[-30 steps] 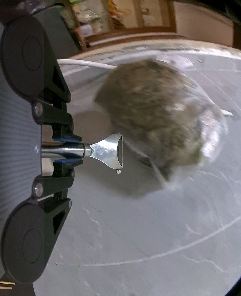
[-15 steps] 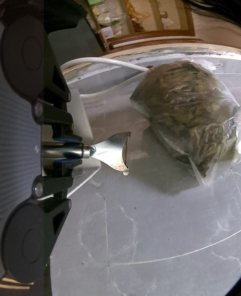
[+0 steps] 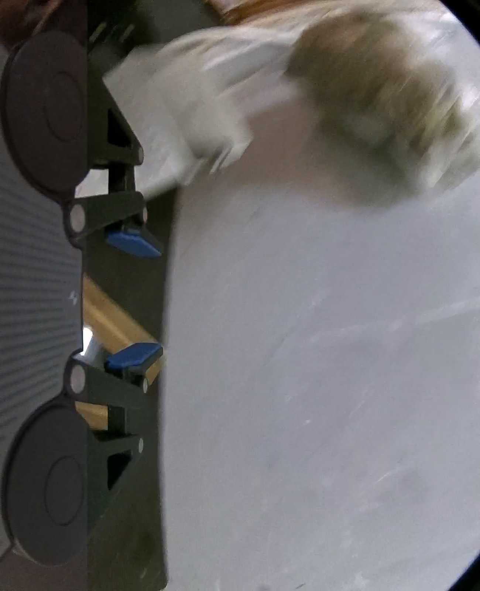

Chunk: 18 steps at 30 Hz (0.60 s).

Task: Organize utensils
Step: 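Lower the serving spoon into the holder and release it, then move the right tool back to the chopsticks on the table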

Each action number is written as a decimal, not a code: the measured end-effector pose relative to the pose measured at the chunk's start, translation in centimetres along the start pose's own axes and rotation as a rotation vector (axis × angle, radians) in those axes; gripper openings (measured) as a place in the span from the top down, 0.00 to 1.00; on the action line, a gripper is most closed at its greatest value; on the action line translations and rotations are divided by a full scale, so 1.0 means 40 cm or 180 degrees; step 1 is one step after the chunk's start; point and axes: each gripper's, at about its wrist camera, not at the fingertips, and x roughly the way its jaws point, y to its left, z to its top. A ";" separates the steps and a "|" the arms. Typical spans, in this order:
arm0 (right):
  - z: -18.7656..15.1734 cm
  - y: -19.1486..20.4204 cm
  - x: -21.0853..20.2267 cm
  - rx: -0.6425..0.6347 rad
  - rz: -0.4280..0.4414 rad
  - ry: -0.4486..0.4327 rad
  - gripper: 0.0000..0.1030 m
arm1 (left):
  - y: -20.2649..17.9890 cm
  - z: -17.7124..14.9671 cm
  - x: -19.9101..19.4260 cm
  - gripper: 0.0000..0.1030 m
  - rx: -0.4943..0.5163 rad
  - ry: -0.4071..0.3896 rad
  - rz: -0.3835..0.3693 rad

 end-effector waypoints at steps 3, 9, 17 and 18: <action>-0.012 -0.078 0.054 0.0012 0.0029 0.0246 0.48 | -0.003 0.007 0.002 0.22 -0.0056 0.0059 0.0044; -0.025 -0.107 0.135 -0.0309 0.0219 0.0569 0.51 | -0.017 0.035 0.012 0.22 -0.0085 0.0140 0.0122; -0.064 -0.103 0.185 -0.0689 0.0301 0.0752 0.73 | -0.039 0.053 0.026 0.21 -0.0119 0.0223 0.0269; -0.064 -0.101 0.185 -0.0699 0.0302 0.0738 0.75 | -0.042 0.054 0.028 0.21 -0.0124 0.0232 0.0279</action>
